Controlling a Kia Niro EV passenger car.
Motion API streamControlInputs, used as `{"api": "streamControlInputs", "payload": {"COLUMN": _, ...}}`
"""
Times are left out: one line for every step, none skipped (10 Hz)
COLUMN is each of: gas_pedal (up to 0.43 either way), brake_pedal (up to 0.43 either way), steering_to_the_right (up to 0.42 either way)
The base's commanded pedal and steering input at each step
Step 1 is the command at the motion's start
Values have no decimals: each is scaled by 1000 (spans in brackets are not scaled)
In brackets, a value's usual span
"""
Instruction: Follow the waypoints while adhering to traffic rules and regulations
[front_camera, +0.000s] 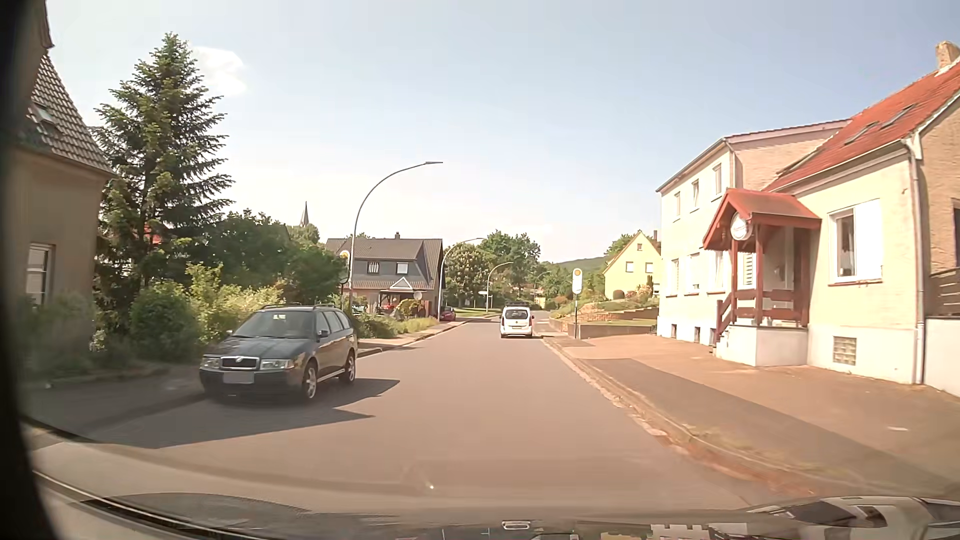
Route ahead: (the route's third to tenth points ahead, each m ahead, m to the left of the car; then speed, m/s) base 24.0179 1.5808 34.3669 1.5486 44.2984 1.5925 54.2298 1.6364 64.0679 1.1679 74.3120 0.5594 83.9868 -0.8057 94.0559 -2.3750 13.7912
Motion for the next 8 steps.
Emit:
{"api": "streamControlInputs", "payload": {"gas_pedal": 138, "brake_pedal": 0, "steering_to_the_right": 2}}
{"api": "streamControlInputs", "payload": {"gas_pedal": 150, "brake_pedal": 0, "steering_to_the_right": 2}}
{"api": "streamControlInputs", "payload": {"gas_pedal": 150, "brake_pedal": 0, "steering_to_the_right": 2}}
{"api": "streamControlInputs", "payload": {"gas_pedal": 157, "brake_pedal": 0, "steering_to_the_right": 2}}
{"api": "streamControlInputs", "payload": {"gas_pedal": 157, "brake_pedal": 0, "steering_to_the_right": 2}}
{"api": "streamControlInputs", "payload": {"gas_pedal": 157, "brake_pedal": 0, "steering_to_the_right": 2}}
{"api": "streamControlInputs", "payload": {"gas_pedal": 157, "brake_pedal": 0, "steering_to_the_right": 2}}
{"api": "streamControlInputs", "payload": {"gas_pedal": 157, "brake_pedal": 0, "steering_to_the_right": 2}}
